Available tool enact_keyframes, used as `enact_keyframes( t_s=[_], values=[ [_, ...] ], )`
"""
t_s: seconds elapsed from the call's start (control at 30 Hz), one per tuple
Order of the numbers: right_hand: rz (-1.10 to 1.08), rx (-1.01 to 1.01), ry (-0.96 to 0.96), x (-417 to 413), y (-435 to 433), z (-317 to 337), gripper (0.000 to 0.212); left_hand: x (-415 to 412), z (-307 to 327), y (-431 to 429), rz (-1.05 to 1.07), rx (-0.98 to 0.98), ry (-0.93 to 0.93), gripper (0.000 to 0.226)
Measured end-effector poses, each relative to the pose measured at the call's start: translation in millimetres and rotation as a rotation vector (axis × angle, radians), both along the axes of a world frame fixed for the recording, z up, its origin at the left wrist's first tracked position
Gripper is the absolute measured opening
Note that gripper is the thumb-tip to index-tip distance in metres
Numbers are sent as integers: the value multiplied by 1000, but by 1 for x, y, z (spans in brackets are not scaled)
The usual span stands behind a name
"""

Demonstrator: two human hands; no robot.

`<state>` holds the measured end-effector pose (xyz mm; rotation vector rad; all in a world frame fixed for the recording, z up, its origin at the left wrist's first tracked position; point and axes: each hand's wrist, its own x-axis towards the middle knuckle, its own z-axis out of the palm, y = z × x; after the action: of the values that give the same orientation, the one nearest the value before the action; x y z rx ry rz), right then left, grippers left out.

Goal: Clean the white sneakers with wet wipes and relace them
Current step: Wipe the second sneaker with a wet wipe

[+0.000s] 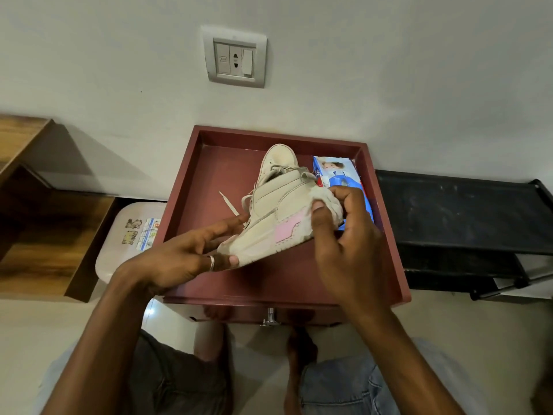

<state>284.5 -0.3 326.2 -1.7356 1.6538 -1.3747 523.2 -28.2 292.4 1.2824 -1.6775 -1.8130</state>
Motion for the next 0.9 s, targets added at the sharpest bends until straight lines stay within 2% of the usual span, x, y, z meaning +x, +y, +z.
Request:
enact_keyframes(
  t_s=[0.13,0.2,0.3,0.4,0.57,0.77,0.9],
  values=[
    [-34,-38,43,13,4,0,22,2,1,8,108,-3,-39,85],
    [-38,-46,55,17,5,1,21,-1,2,13,231,-62,-91,103],
    [-32,-99,106,26,11,7,20,-12,6,16,366,-285,-82,135],
    [-38,-118,160,34,15,9,22,-21,10,15,328,-491,-124,152],
    [-21,-97,173,40,19,12,25,-32,12,17,219,-524,-37,145],
    [-8,-133,250,47,23,17,23,-38,15,16,272,-701,-22,129],
    [-38,-170,305,36,20,18,26,-43,20,16,268,-704,38,109]
  ],
)
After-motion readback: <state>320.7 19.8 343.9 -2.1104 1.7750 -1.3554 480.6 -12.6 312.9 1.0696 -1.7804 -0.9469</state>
